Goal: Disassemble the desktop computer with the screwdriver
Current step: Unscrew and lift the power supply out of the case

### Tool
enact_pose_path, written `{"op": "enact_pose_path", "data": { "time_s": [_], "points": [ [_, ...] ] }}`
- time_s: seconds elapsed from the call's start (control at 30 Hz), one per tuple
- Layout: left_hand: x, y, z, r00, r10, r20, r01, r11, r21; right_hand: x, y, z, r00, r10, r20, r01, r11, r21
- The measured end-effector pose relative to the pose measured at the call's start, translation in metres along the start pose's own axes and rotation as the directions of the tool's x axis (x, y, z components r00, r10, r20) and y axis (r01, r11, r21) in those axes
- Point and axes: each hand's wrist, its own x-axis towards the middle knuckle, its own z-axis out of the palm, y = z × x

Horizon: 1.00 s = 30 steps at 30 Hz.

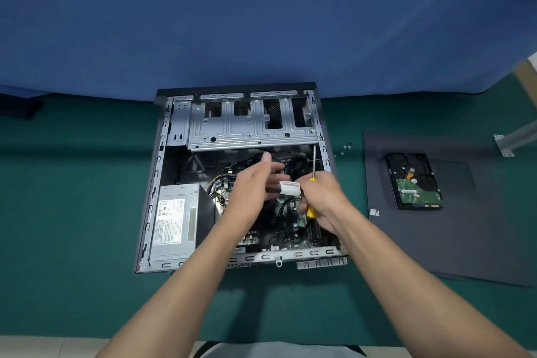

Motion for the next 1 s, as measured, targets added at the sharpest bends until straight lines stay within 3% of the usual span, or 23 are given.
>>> {"op": "enact_pose_path", "data": {
  "time_s": [0.07, 0.1, 0.17, 0.23, 0.3, 0.37, 0.47, 0.53, 0.6, 0.7, 0.8, 0.9, 1.0],
  "points": [
    [0.006, 0.003, 0.001, 0.998, -0.054, -0.01, 0.052, 0.989, -0.141, -0.004, -0.01, -0.013, 0.995, 0.015, 0.098, 0.0, 0.988, -0.155],
    [0.009, 0.002, 0.001, 0.998, -0.065, -0.022, 0.062, 0.992, -0.106, -0.005, -0.016, -0.022, 0.986, 0.032, 0.161, 0.01, 0.967, -0.253],
    [0.019, -0.002, 0.0, 1.0, 0.0, 0.0, 0.0, 0.971, 0.24, -0.003, -0.03, -0.042, 0.957, 0.089, 0.275, 0.023, 0.925, -0.38],
    [0.033, -0.004, 0.001, 0.985, 0.088, 0.151, -0.166, 0.746, 0.645, 0.001, -0.037, -0.057, 0.925, 0.129, 0.358, 0.021, 0.922, -0.386],
    [0.052, -0.007, 0.009, 0.945, 0.061, 0.32, -0.297, 0.565, 0.77, 0.007, -0.035, -0.068, 0.887, 0.12, 0.447, -0.021, 0.975, -0.221],
    [0.071, -0.012, 0.021, 0.915, -0.03, 0.402, -0.34, 0.478, 0.81, 0.013, -0.027, -0.078, 0.856, 0.08, 0.51, -0.087, 0.996, -0.011],
    [0.089, -0.021, 0.035, 0.915, -0.123, 0.383, -0.304, 0.413, 0.859, 0.017, -0.012, -0.09, 0.786, 0.004, 0.618, -0.178, 0.959, 0.22],
    [0.092, -0.025, 0.04, 0.95, -0.014, 0.312, -0.277, 0.426, 0.862, 0.018, -0.007, -0.095, 0.762, -0.079, 0.643, -0.196, 0.918, 0.345],
    [0.092, -0.026, 0.041, 0.973, 0.084, 0.217, -0.23, 0.495, 0.838, 0.022, -0.008, -0.095, 0.827, -0.162, 0.538, -0.093, 0.905, 0.414],
    [0.09, -0.03, 0.04, 0.983, 0.009, 0.182, -0.155, 0.562, 0.813, 0.034, -0.014, -0.085, 0.965, -0.207, 0.16, 0.137, 0.921, 0.365],
    [0.088, -0.037, 0.041, 0.979, -0.076, 0.191, -0.112, 0.579, 0.808, 0.05, -0.021, -0.07, 0.965, -0.24, -0.109, 0.26, 0.934, 0.244],
    [0.094, -0.042, 0.044, 0.973, -0.138, 0.182, -0.101, 0.456, 0.884, 0.062, -0.02, -0.052, 0.891, -0.323, -0.318, 0.316, 0.946, -0.075],
    [0.107, -0.039, 0.05, 0.98, -0.035, 0.195, -0.183, 0.214, 0.959, 0.066, -0.014, -0.037, 0.813, -0.461, -0.356, 0.339, 0.871, -0.355]
  ]
}}
